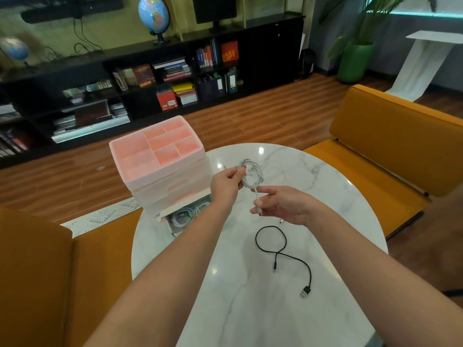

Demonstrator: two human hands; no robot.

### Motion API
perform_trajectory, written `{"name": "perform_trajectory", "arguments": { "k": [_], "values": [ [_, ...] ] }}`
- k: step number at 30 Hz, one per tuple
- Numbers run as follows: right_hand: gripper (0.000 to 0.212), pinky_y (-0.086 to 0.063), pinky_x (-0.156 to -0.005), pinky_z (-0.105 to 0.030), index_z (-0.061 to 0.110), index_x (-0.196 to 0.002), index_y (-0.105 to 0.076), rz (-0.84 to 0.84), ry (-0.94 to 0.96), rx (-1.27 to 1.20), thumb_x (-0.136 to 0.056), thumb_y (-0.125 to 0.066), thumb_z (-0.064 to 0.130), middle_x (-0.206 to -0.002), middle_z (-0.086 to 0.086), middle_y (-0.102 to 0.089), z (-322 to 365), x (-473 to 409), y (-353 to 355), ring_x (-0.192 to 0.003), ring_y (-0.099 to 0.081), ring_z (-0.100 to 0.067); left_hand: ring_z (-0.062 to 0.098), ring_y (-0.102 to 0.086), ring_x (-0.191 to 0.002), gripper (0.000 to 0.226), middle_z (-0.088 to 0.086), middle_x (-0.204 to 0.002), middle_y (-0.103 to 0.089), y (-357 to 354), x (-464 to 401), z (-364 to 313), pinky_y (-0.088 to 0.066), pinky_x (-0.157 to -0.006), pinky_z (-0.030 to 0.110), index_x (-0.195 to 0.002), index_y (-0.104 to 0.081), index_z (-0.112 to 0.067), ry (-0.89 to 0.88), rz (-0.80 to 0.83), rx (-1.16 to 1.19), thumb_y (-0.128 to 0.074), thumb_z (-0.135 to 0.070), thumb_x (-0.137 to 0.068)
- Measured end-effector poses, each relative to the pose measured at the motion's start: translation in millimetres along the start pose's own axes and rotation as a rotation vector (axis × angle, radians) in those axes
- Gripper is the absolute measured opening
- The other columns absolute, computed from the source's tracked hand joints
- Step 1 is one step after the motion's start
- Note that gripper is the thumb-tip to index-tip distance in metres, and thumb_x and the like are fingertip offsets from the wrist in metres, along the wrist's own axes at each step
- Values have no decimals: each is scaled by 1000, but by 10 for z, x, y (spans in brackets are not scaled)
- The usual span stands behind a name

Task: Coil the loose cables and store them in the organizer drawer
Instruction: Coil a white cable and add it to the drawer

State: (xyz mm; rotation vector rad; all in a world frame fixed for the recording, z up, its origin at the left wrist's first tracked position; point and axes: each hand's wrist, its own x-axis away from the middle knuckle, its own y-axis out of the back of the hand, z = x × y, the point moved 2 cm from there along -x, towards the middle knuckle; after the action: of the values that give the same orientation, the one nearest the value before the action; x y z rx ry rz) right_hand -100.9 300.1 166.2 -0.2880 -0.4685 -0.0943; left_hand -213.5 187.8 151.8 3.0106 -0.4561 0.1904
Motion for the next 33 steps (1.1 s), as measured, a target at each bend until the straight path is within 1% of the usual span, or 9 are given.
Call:
{"name": "perform_trajectory", "arguments": {
  "k": [4, 7, 10, 13, 17, 21, 24, 26, 33],
  "values": [
    [38, -47, -68, -27, 1, -123, -48, -183, 32, 31, -88, -43, -13, -77, -8, -57, -25, -77, -37, -66, -61, -20, 9, -65, -88, 33, 0, -100, -72, -41, 76, 5, -54, -75, 18, -117, -64, -6, 8, 113, -79, -58, -31, -97],
    [28, -31, -55, -25, 3, -105, -53, -286, 18, -29, -85, -36, -7, -62, -4, -49, -61, -127, -50, -51, -35, -13, 2, -61, -92, 30, -16, -93, -71, -68, 121, -27, -46, -80, 24, -116, -53, -13, 5, 195, -182, -48, -38, -101],
    [14, -24, -52, -27, 7, -90, -53, -335, 8, -101, -86, -40, 8, -58, -4, -44, -51, -132, -26, -48, -26, -13, 6, -63, -88, 28, -6, -97, -72, -10, 118, -13, -48, -74, 22, -110, -57, -11, -21, 225, -158, -56, -35, -97],
    [25, -27, -49, -24, 10, -90, -61, -421, 48, -4, -95, -55, 33, -63, -1, -54, -48, -141, 27, -47, -30, -11, 10, -62, -81, 31, 5, -100, -70, 43, 111, 10, -51, -67, 21, -104, -63, -8, -8, 183, -175, -70, -33, -88],
    [31, -31, -53, -22, 7, -82, -67, -511, 103, 161, -98, -53, 29, -72, 2, -66, -1, -131, 33, -52, -32, -10, 13, -62, -78, 32, 7, -98, -70, 35, 95, 116, -55, -70, 28, -98, -61, -12, 26, 129, -279, -73, -39, -85],
    [42, -37, -74, -25, 5, -76, -73, -520, 109, 462, -101, -48, 28, -77, 5, -68, 26, -132, 13, -76, -50, -7, 19, -68, -80, 51, 0, -84, -68, 46, 126, 110, -57, -79, 39, -127, -39, -27, -71, 199, -520, -69, -36, -87],
    [42, -37, -53, -25, 5, -77, -73, -565, 79, 683, -100, -49, 30, -46, 12, -60, 28, -149, -1, -60, -50, -12, 19, -70, -75, 54, 3, -81, -70, 27, 167, 34, -60, -75, 34, -137, -35, -33, -80, 382, -583, -64, -24, -92],
    [37, -37, -49, -25, 5, -83, -71, -595, 77, 767, -99, -51, 31, -53, 8, -65, 40, -162, -14, -51, -47, -11, 21, -69, -77, 41, 7, -87, -69, 14, 183, 13, -60, -75, 34, -138, -39, -27, -19, 448, -561, -52, -26, -99],
    [22, -39, -55, -26, 13, -101, -56, -562, 195, 771, -100, -48, 33, -77, -4, -70, 115, -198, -174, -64, -57, -10, 24, -69, -64, 26, 2, -86, -66, 44, 147, 42, -60, -68, 44, -111, -51, -21, -70, 132, -572, -39, -42, -102]
  ]
}}
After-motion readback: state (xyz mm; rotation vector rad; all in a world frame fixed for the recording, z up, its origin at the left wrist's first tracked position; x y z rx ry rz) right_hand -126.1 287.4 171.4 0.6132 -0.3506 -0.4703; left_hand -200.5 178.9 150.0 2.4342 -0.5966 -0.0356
